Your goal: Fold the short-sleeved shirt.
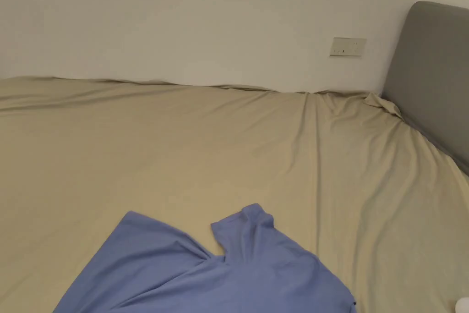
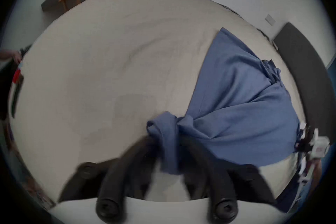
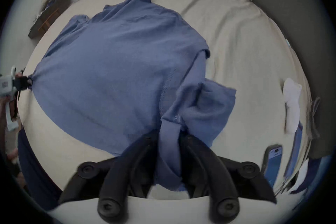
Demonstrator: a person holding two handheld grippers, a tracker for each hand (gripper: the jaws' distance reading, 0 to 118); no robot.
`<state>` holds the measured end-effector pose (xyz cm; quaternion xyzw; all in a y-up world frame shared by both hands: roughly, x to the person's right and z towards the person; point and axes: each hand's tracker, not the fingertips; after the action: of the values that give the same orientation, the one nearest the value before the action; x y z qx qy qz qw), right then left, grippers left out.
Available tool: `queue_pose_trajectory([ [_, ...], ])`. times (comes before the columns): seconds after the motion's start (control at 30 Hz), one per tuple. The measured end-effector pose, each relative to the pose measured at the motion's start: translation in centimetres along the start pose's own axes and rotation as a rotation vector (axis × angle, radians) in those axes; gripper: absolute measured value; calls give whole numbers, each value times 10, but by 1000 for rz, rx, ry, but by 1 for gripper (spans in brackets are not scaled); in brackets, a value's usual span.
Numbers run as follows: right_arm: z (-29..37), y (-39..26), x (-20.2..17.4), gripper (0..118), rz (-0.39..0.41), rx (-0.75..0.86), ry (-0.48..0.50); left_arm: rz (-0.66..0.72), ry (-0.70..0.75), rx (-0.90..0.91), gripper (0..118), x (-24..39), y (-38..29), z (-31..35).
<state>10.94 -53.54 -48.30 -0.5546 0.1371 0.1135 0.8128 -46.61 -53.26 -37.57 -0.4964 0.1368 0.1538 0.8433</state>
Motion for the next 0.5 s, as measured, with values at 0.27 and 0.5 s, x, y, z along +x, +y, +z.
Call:
queue_pose_trajectory([
  [0.27, 167, 4, -17, 118, -22, 616, -4, 28, -154, 522, 118, 11, -20, 177],
  [0.5, 188, -35, -78, 3, -98, 669, 42, -35, -26, 394, 6, 46, -91, 160],
])
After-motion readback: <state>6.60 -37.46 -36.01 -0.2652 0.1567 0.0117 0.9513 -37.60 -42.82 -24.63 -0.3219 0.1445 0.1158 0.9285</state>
